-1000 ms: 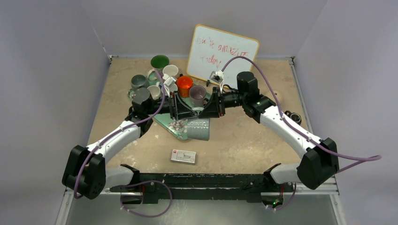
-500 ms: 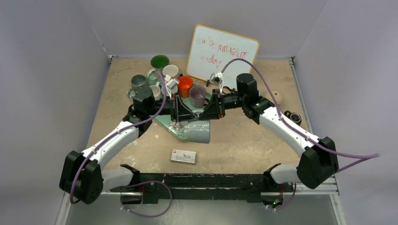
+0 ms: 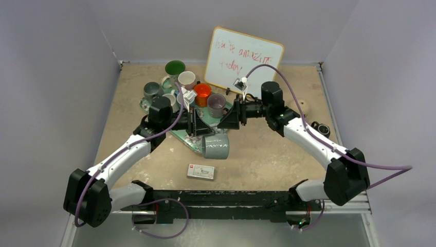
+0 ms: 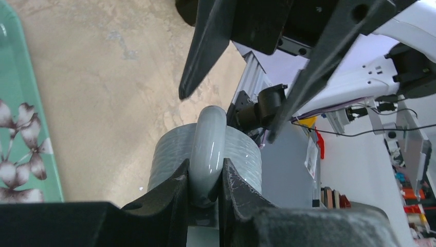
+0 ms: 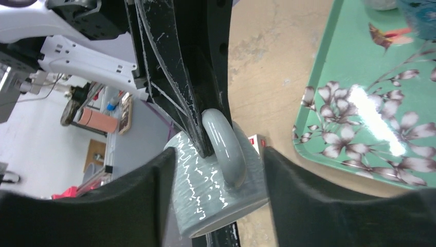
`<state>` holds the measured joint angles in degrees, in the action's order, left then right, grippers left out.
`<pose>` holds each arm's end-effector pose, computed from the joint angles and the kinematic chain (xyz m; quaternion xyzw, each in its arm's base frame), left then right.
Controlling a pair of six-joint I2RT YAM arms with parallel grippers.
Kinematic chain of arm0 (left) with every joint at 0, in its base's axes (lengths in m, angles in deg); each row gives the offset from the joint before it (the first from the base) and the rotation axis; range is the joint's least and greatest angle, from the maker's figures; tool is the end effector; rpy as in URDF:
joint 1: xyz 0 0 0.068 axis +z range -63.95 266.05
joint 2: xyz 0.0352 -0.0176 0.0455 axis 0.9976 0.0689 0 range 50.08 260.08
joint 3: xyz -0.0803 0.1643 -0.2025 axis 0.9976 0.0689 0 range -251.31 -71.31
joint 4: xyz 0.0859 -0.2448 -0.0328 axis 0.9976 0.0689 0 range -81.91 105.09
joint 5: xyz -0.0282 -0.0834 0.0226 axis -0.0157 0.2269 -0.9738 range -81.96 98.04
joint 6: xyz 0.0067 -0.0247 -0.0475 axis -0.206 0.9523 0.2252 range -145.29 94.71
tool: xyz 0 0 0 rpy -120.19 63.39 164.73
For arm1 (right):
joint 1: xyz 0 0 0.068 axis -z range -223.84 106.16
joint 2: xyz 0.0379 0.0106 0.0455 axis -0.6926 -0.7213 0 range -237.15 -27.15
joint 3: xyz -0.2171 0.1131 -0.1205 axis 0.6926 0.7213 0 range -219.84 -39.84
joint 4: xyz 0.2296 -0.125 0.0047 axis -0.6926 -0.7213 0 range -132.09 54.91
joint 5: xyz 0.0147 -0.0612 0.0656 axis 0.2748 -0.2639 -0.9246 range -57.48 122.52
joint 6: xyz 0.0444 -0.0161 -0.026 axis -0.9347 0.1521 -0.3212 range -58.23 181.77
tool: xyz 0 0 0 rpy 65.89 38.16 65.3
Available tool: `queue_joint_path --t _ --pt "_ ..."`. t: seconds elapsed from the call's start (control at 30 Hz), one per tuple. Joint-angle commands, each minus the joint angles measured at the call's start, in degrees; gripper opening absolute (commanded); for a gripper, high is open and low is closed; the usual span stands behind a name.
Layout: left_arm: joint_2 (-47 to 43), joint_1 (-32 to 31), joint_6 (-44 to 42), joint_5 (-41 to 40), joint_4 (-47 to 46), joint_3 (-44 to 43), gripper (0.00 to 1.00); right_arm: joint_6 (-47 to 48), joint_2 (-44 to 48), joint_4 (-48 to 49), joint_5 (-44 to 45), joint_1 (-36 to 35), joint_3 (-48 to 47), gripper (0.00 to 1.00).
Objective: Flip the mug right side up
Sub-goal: Turn over the cup at the center of the board, then place the cup on the tray.
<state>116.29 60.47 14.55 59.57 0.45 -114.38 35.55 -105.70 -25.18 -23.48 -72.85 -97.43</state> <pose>0.2180 -0.1352 0.2882 0.1721 0.7440 -0.5857 0.2717 0.2567 0.1761 0.3226 -0.3150 0.6741 0.5813 0.3293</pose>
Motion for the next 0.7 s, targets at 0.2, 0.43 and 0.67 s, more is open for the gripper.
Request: queue_joint_path --t 0.2,0.43,0.67 --pt "-1.4 -0.2 -12.0 -11.0 19.6 -8.0 0.0 -2.2 6.0 0.1 4.4 2.0 1.8 0.99" --pt "3.3 -0.3 -27.0 -22.3 39.7 -20.5 0.0 -0.9 10.7 -4.3 7.7 2.1 1.9 0.99" --pt "10.5 -0.4 -41.7 -26.9 47.3 -29.9 0.0 3.5 15.1 -12.4 12.1 2.3 0.4 0.99"
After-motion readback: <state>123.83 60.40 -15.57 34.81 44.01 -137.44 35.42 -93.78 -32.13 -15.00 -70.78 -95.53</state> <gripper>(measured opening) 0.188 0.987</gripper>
